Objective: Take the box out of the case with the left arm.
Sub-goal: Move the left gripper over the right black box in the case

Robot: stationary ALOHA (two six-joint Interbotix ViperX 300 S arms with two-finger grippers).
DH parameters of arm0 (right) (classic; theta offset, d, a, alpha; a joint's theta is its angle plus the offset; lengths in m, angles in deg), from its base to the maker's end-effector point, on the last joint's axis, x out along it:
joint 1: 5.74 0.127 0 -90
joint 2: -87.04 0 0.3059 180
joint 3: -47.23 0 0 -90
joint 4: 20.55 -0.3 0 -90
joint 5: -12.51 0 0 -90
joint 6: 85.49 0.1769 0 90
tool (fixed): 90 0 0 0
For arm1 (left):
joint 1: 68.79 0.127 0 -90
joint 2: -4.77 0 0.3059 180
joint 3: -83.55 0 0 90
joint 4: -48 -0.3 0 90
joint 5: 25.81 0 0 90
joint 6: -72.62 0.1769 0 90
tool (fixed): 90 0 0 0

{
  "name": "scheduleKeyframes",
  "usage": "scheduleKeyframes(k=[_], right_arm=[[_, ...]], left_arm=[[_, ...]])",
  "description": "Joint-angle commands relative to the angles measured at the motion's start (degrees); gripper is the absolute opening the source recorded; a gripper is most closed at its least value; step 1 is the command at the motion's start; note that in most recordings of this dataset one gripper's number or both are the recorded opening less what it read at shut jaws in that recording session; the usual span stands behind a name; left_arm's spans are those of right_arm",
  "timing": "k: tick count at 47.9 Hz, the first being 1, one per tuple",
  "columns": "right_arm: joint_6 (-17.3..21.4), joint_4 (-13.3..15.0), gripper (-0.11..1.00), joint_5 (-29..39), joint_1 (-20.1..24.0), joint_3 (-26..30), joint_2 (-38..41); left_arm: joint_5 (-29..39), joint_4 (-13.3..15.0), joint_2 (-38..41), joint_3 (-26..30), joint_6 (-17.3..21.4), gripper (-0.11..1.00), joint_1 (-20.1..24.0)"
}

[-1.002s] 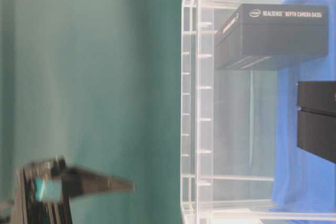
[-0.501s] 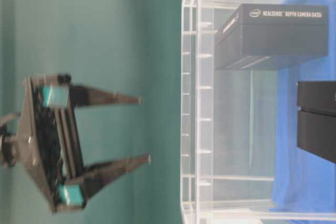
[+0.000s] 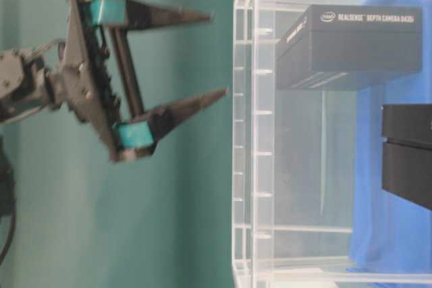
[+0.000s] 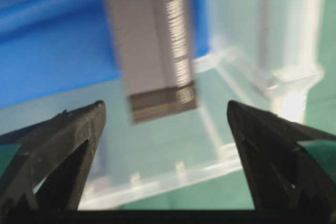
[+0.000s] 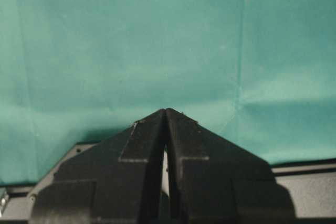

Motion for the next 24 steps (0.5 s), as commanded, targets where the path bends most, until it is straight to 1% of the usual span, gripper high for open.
scheduleKeyframes(k=[1, 8, 16, 24], right_arm=[[-0.1, -0.1, 0.03, -0.3, 0.0, 0.5, 0.0], [-0.1, -0.1, 0.03, -0.3, 0.0, 0.5, -0.1], [-0.1, -0.1, 0.03, -0.3, 0.0, 0.5, -0.1], [-0.1, -0.1, 0.03, -0.3, 0.0, 0.4, 0.0]], left_arm=[[1.5, 0.0, 0.9, 5.4, 0.5, 0.97, -0.1], [4.6, 0.0, 2.5, 7.7, 0.6, 0.97, 0.0], [4.9, 0.0, 2.5, 7.3, 0.7, 0.97, 0.0], [4.8, 0.0, 2.7, 7.2, 1.6, 0.97, 0.1]])
